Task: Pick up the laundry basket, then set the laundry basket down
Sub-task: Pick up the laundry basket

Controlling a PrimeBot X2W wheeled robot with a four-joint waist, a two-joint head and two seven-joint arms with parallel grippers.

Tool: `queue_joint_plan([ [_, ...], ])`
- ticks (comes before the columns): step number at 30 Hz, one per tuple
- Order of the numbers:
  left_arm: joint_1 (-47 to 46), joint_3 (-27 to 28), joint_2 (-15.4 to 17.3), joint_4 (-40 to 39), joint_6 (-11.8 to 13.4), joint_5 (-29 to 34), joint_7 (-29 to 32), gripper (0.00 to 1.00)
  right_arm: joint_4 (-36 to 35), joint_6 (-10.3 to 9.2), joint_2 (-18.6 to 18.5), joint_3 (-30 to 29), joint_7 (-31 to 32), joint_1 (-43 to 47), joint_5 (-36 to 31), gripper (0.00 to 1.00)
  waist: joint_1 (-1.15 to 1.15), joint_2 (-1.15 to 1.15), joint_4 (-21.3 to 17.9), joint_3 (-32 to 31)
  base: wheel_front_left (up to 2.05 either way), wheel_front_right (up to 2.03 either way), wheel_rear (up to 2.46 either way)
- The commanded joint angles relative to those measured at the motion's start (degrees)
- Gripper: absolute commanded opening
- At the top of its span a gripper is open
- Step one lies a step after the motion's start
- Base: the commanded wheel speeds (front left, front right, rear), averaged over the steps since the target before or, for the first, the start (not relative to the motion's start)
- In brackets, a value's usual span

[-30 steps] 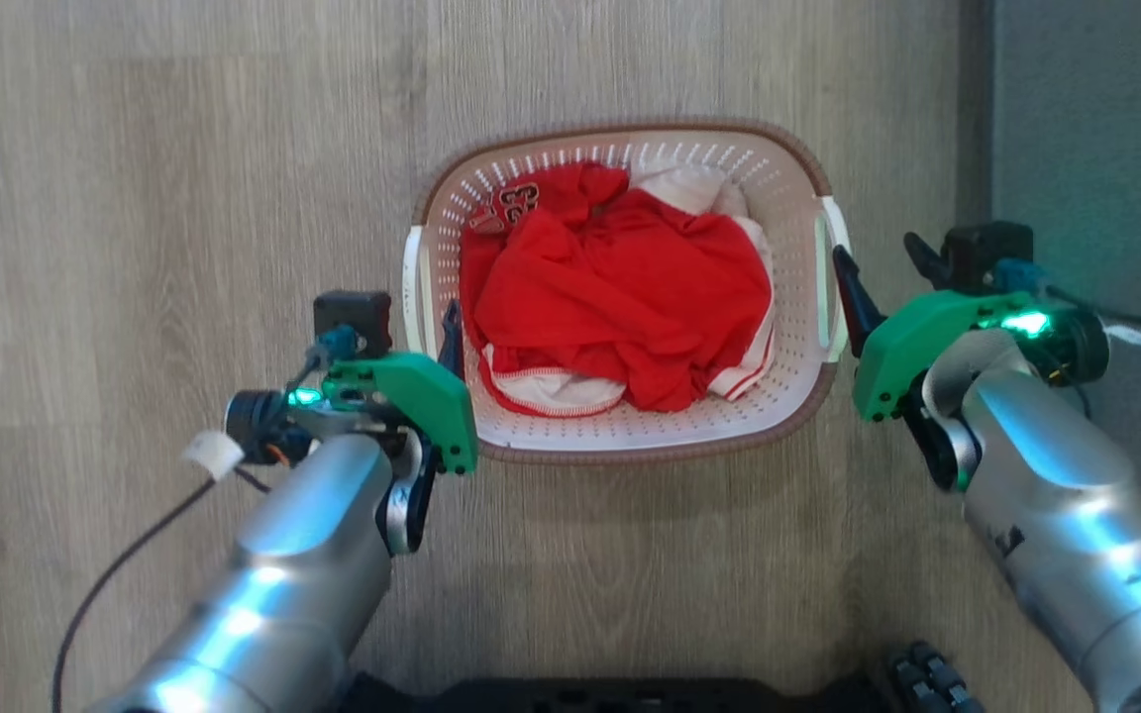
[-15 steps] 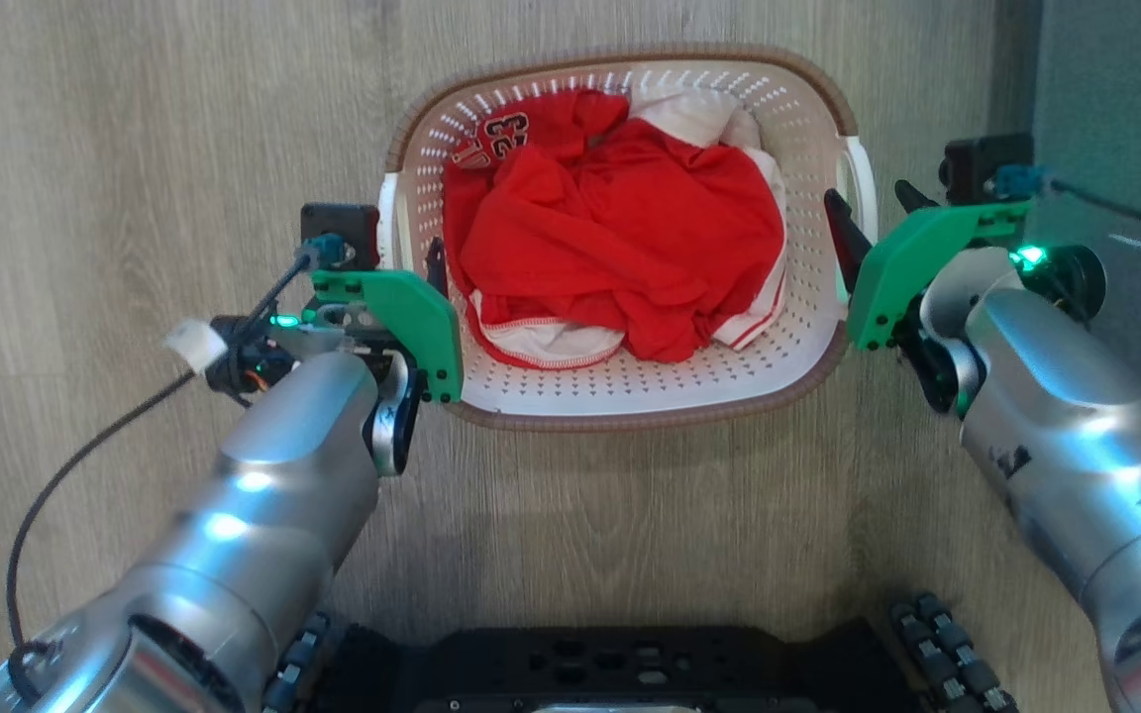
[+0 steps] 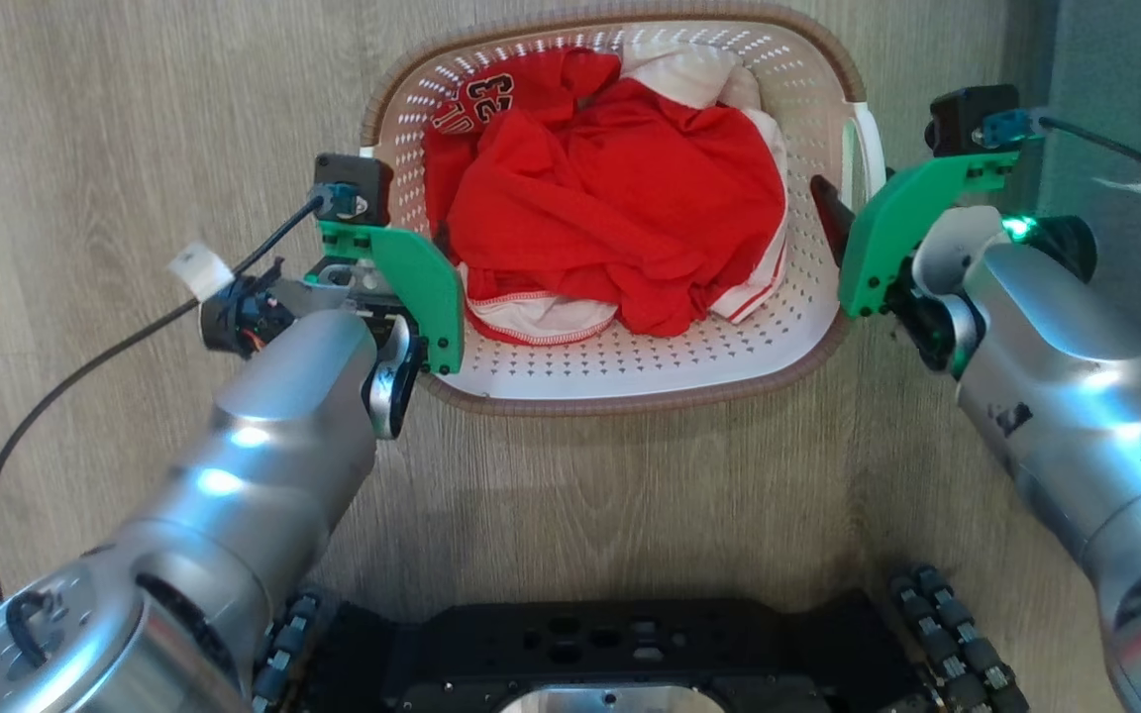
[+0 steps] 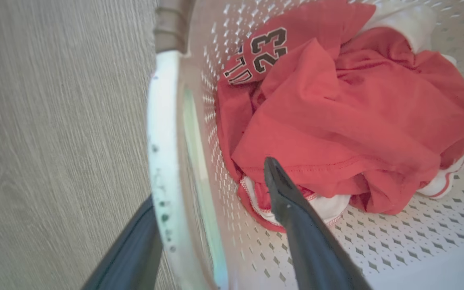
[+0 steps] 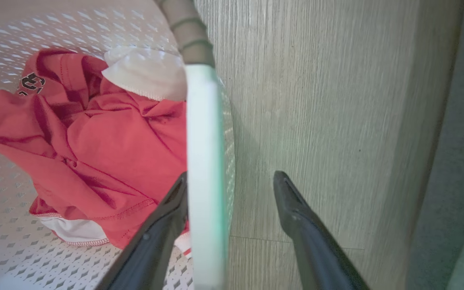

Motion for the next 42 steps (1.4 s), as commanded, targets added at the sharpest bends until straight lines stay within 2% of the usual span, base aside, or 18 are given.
queue_joint_plan([
  [1,-0.18,-0.21,1.0,0.15,-0.45,-0.37,0.41,1.0,-0.27,0.41,1.49,0.65,0.53,1.66,1.1,1.0,0.0,0.0,-0.11,0.42,0.0,0.0,0.0],
  [8,-2.15,-3.03,1.0,0.58,-0.33,-2.15,1.64,1.0,1.81,0.41,1.97,3.22,2.39,-0.75,2.23,1.0,0.0,0.0,-0.08,1.63,0.0,0.0,0.0],
  [31,-3.79,-8.02,1.0,-1.26,0.83,-7.96,1.62,1.0,4.96,0.41,2.79,8.28,1.06,-2.7,4.61,1.0,0.0,0.0,0.46,2.93,0.0,0.0,0.0],
  [32,-3.72,-7.9,1.0,-1.38,0.7,-8.75,2.02,0.45,4.7,0.41,2.79,8.77,1.49,-2.68,4.68,0.61,0.0,0.0,0.52,2.94,0.0,0.0,0.0],
  [33,-3.73,-7.9,1.0,-1.5,0.63,-9.36,2.37,0.0,4.34,0.41,2.66,9.23,1.57,-2.71,4.72,0.0,0.0,0.0,0.56,2.97,0.0,0.0,0.0],
  [42,-3.99,-9.05,1.0,-1.94,0.9,-11.15,2.65,0.0,3.91,0.41,1.76,10.88,1.46,-2.8,6.63,0.0,0.0,0.0,0.8,3.31,0.0,0.0,0.0],
])
